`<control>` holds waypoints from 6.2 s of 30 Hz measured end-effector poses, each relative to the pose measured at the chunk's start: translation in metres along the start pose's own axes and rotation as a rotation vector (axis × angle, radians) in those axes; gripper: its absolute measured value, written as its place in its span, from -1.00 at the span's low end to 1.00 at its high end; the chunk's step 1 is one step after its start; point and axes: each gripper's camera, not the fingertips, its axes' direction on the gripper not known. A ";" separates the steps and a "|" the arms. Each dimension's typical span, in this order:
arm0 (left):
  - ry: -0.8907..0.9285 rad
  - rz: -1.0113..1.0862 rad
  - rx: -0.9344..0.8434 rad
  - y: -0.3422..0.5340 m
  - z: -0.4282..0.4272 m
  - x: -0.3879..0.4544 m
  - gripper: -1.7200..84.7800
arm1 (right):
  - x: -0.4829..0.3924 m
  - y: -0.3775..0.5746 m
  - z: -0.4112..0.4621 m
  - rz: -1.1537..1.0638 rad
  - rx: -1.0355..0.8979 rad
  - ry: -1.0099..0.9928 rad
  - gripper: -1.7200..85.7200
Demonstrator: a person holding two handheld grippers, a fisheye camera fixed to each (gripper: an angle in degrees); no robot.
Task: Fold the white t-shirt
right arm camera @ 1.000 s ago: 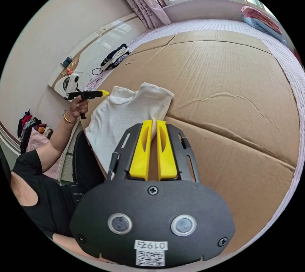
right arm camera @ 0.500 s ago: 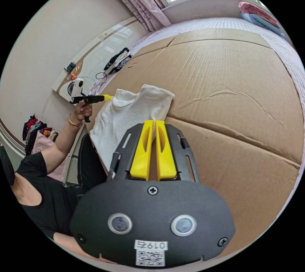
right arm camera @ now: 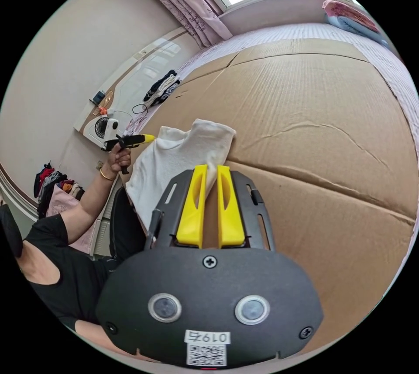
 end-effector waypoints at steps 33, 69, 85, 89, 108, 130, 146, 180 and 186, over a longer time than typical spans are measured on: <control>-0.183 0.040 0.013 0.167 0.043 0.122 -0.94 | 0.065 0.094 0.135 0.066 0.054 -0.040 -0.89; -0.801 0.969 0.034 0.625 0.165 0.409 -0.87 | -0.335 0.445 0.605 -1.061 0.000 0.876 -0.81; -0.841 1.040 0.037 0.664 0.195 0.408 -0.94 | -0.330 0.387 0.648 -0.980 -0.022 0.656 -0.94; -0.831 1.031 0.052 0.671 0.192 0.405 -0.94 | -0.330 0.341 0.616 -1.006 0.003 0.602 -0.86; -0.759 0.943 0.114 0.674 0.167 0.372 -0.95 | -0.256 0.050 0.677 -0.995 -0.652 0.512 -0.81; -0.710 0.929 0.074 0.633 0.133 0.339 -0.95 | -0.254 -0.012 0.655 -0.977 -0.639 0.579 -0.93; -0.733 0.916 0.097 0.586 0.104 0.313 -0.95 | -0.233 0.004 0.589 -0.948 -0.689 0.599 -0.81; -0.307 0.128 0.045 0.288 0.005 0.152 -0.81 | -0.161 0.311 0.392 -0.442 -0.070 0.576 -0.81; -0.263 0.047 -0.028 0.273 0.027 0.137 -0.87 | -0.153 0.337 0.403 -0.479 -0.102 0.557 -0.84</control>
